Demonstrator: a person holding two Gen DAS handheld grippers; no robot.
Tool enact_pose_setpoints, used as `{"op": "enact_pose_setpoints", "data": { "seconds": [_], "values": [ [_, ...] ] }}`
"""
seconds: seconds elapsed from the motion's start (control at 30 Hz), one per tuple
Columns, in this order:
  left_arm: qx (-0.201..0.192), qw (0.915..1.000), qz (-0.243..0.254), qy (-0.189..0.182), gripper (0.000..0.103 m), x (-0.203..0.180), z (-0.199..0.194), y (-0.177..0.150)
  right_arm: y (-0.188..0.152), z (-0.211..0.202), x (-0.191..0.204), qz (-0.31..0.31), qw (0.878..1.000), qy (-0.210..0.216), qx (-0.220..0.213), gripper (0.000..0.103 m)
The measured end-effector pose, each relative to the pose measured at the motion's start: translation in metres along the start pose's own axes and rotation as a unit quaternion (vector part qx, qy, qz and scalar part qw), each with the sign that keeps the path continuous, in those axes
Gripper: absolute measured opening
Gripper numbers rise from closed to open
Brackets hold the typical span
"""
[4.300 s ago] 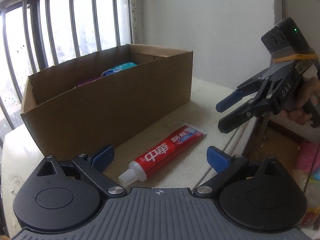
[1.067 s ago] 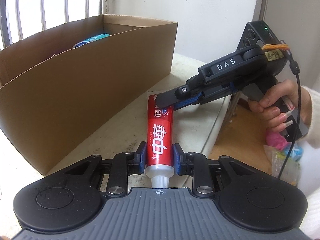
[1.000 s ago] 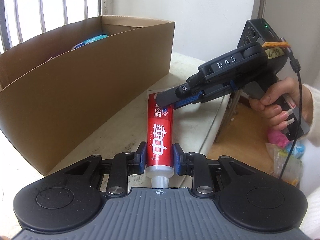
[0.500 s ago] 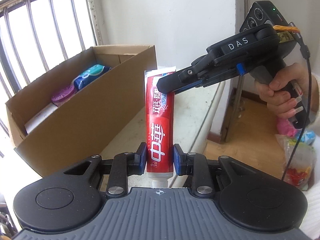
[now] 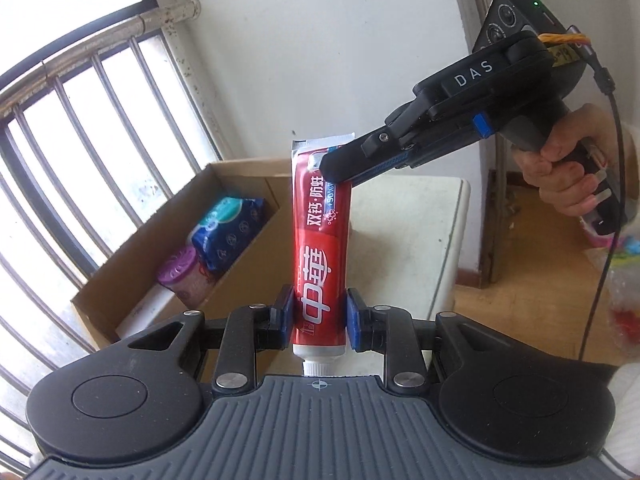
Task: Organize objects
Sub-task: 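Lift the toothpaste tube and carry it over the cardboard box, then lower the tube into the box beside the jar and open the left gripper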
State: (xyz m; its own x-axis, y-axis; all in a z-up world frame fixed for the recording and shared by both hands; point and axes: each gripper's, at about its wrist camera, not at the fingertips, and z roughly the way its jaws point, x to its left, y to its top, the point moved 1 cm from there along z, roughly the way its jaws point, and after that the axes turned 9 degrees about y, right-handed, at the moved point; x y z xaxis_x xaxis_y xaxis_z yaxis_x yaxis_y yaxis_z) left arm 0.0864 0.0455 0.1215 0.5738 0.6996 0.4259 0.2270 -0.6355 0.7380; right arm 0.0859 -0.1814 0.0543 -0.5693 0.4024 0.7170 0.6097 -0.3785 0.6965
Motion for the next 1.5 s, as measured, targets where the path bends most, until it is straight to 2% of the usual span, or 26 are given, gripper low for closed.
{"op": "enact_pose_setpoints", "data": {
  "seconds": [0.2,0.23,0.43,0.57,0.63,0.8,0.87,1.03,1.1,1.27,1.4,1.5],
  "values": [
    [-0.004,0.9993,0.035,0.015,0.025,0.017,-0.003,0.023,0.025,0.004,0.007,-0.021,1.0,0.015,-0.011,0.014],
    [-0.005,0.9988,0.039,0.028,0.025,0.019,0.0,0.027,0.03,0.006,0.007,-0.022,1.0,0.017,-0.012,0.014],
    [0.009,0.996,0.078,0.043,0.025,0.045,0.022,0.048,0.058,0.025,0.003,-0.027,0.999,0.026,-0.015,0.014],
    [0.014,0.9935,0.097,0.058,0.025,0.061,0.045,0.051,0.075,0.044,-0.01,-0.023,1.0,0.02,-0.006,0.014],
    [0.023,0.9911,0.117,0.06,0.025,0.064,0.058,0.049,0.081,0.053,-0.018,-0.014,1.0,0.018,0.001,0.014],
    [0.054,0.9893,0.131,0.036,0.025,0.081,0.093,0.045,0.091,0.075,-0.044,0.015,0.999,-0.006,0.033,0.015],
    [0.079,0.987,0.138,0.026,0.025,0.087,0.11,0.04,0.094,0.089,-0.056,0.026,0.998,-0.021,0.056,0.015],
    [0.142,0.9723,0.186,-0.001,0.025,0.092,0.151,0.026,0.098,0.126,-0.082,0.06,0.986,-0.061,0.14,0.016],
    [0.16,0.967,0.198,-0.013,0.025,0.093,0.163,0.022,0.096,0.14,-0.088,0.063,0.978,-0.079,0.18,0.016],
    [0.192,0.9547,0.222,-0.05,0.025,0.095,0.185,0.019,0.092,0.157,-0.099,0.071,0.963,-0.114,0.235,0.015],
    [0.225,0.9428,0.231,-0.085,0.025,0.094,0.203,0.014,0.087,0.169,-0.117,0.076,0.943,-0.157,0.282,0.015],
    [0.248,0.9342,0.242,-0.085,0.025,0.091,0.217,0.003,0.08,0.184,-0.115,0.047,0.924,-0.192,0.326,0.014]
  ]
}}
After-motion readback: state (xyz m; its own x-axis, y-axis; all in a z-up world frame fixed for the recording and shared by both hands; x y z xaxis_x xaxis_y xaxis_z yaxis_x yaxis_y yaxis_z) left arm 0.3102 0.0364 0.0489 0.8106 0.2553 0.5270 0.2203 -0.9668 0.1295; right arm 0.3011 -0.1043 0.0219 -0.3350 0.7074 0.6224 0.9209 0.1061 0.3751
